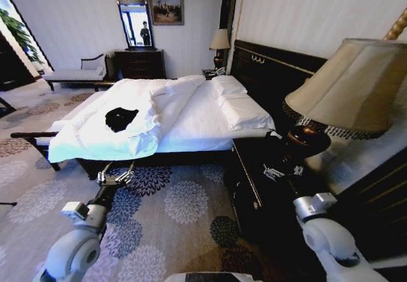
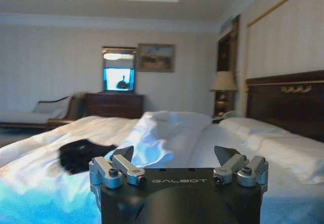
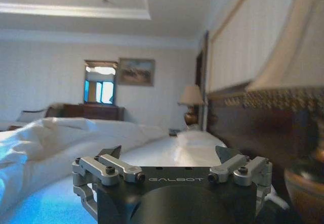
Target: Fold the clothes on the bed.
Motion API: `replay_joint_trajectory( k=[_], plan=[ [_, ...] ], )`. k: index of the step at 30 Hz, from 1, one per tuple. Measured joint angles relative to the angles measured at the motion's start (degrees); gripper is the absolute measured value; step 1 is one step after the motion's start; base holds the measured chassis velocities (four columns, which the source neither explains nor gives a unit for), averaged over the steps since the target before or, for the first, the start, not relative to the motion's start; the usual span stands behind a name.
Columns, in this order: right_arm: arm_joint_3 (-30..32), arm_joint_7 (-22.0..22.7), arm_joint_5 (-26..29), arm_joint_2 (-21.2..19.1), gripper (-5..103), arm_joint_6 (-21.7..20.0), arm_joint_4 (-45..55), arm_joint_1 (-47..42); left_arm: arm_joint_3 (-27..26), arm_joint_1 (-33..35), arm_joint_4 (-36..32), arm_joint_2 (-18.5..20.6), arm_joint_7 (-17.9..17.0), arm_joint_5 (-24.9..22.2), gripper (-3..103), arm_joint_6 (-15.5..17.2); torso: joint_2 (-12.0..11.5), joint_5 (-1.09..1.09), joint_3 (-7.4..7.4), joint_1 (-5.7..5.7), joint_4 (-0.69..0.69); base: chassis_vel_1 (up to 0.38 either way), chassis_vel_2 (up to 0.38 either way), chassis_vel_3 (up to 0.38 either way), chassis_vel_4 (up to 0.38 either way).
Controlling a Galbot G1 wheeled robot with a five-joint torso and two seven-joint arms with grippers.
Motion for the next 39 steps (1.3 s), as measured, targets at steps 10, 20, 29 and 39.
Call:
replay_joint_trajectory(
  k=[10,20,29,39],
  plan=[
    [-1.57,-2.25,-3.86,6.35,100,2.59,-1.28,-1.34,-1.85,-3.37,3.44,-1.7,-2.81,3.69,95,2.26,0.0,0.0,0.0,0.0,0.02,0.0,0.0,0.0,0.0],
    [-0.28,-2.57,-6.48,9.02,100,3.67,1.0,-5.13,-2.53,-1.83,4.52,-0.83,1.6,4.78,97,-1.05,0.01,0.0,0.0,-0.01,0.01,0.0,0.0,0.0,0.0],
    [-1.05,-2.41,-5.96,9.46,100,2.58,0.51,-3.67,-2.08,-1.76,4.36,-1.82,1.75,5.67,97,-1.48,0.0,0.0,0.0,-0.01,0.02,0.0,0.0,0.0,0.0],
    [-1.7,-3.76,-8.17,11.66,100,2.82,1.02,-7.19,-1.39,-1.47,3.99,-3.66,1.82,6.24,97,-1.4,0.0,0.0,0.0,-0.01,0.01,0.0,0.0,0.0,0.0]
  ],
)
